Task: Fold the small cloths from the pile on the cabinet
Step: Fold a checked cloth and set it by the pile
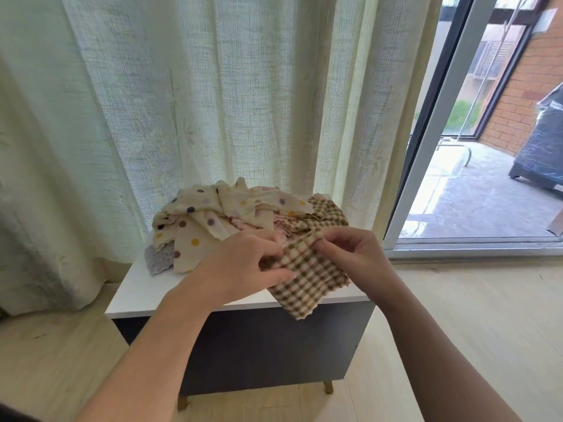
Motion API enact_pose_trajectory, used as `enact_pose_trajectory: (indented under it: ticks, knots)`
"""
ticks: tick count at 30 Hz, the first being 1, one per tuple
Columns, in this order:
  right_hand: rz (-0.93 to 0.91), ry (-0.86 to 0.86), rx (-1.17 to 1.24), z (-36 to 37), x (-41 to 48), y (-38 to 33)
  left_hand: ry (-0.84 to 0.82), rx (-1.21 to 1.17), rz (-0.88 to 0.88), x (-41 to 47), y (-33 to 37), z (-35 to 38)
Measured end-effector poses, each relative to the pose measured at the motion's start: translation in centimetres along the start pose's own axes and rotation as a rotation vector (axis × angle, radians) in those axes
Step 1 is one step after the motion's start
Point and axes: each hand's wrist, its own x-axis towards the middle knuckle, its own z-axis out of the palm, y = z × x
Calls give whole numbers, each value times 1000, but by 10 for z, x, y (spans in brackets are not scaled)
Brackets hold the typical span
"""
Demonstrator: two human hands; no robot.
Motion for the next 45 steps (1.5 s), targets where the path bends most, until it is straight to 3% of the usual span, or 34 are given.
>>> enact_pose_trajectory:
  ticks: [4, 12, 17, 20, 22, 25, 28, 31, 34, 37, 45]
  knots:
    - [27, 131, 71, -6, 2, -3, -63, 7, -56, -8, -12, -3]
    - [118, 290, 143, 15, 16, -3, 348, -123, -177, -7, -9, 2]
    - [175, 426, 212, 24, 38, 16, 375, -690, -471, 16, -15, 12]
    - [286, 412, 394, 14, 66, 34, 331, -1008, -681, 42, -26, 25]
    - [370, 313, 567, 6, 86, 39, 399, -954, -719, 63, -34, 35]
    - [464, 238, 623, 5, 114, 46, 572, -496, -590, 94, -39, 40]
    - [401, 434, 300, 10, 138, 50, 570, -138, -496, 121, -41, 38]
    - [216, 626, 7, 11, 157, 29, 563, -184, -523, 145, -38, 28]
    - [93, 629, -78, -1, 171, -11, 503, -560, -564, 164, -12, -8]
    - [37, 531, -134, -31, 190, -68, 336, -867, -516, 186, 8, -69]
    - [98, 264, -154, -124, 242, -281, -194, -775, -351, 279, 90, -266]
